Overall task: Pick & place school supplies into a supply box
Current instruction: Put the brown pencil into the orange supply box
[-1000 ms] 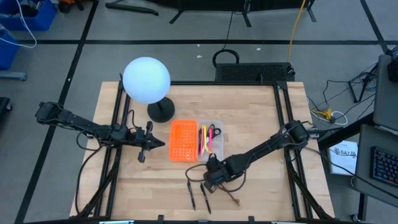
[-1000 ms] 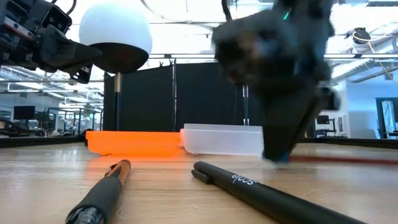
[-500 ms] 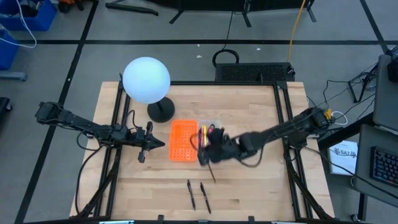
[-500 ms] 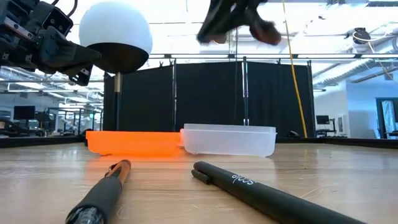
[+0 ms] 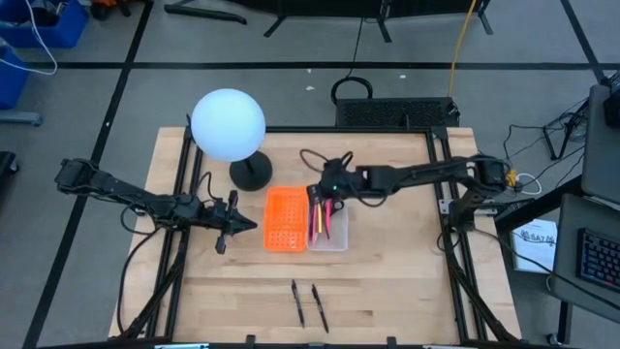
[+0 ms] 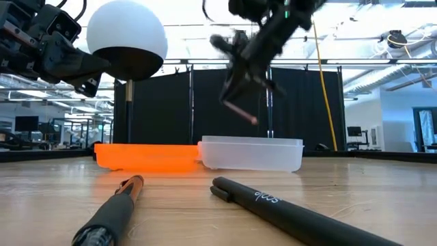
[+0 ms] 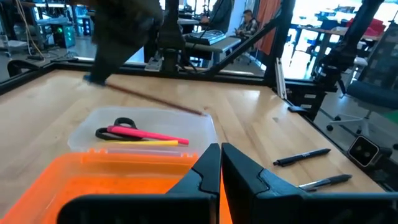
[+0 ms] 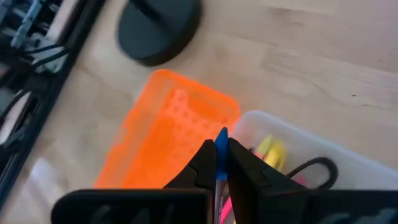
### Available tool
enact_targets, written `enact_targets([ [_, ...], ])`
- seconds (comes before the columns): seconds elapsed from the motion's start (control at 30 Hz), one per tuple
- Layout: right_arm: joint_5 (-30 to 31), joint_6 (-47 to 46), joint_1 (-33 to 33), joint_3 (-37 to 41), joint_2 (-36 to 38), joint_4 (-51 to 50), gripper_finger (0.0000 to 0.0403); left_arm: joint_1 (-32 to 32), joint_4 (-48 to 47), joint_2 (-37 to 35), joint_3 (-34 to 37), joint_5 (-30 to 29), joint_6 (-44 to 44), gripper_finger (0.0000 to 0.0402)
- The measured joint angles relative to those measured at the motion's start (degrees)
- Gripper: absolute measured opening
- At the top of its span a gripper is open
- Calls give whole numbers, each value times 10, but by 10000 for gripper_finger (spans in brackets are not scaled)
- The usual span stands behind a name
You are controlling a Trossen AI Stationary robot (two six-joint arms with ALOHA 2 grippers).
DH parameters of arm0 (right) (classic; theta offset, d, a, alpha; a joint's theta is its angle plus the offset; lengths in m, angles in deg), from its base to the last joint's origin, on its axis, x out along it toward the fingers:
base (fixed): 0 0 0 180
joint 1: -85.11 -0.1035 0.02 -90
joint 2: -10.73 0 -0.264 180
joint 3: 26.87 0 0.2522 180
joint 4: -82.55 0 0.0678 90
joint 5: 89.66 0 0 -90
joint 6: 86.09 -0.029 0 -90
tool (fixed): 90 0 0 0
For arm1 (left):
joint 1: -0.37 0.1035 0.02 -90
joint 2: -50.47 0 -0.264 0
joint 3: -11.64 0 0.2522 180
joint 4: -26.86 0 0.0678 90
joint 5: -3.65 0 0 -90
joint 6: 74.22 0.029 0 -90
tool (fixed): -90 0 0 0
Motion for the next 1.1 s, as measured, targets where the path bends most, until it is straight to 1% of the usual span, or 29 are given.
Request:
enact_targets([
  [0.1,-32,0,28,47,-1,68,10,0,-3,0,0,0,0,19],
  [0.2,-46,-14,45,90,0,110,10,0,-3,0,0,0,0,19],
  [0.4,-52,-24,57,138,0,119,10,0,-12,0,0,0,-13,19],
  [0.77,-51,-37,57,144,-1,104,10,0,-15,0,0,0,-12,19],
  [1.1,-65,-48,56,143,-37,101,12,0,-15,0,0,-2,-9,19],
])
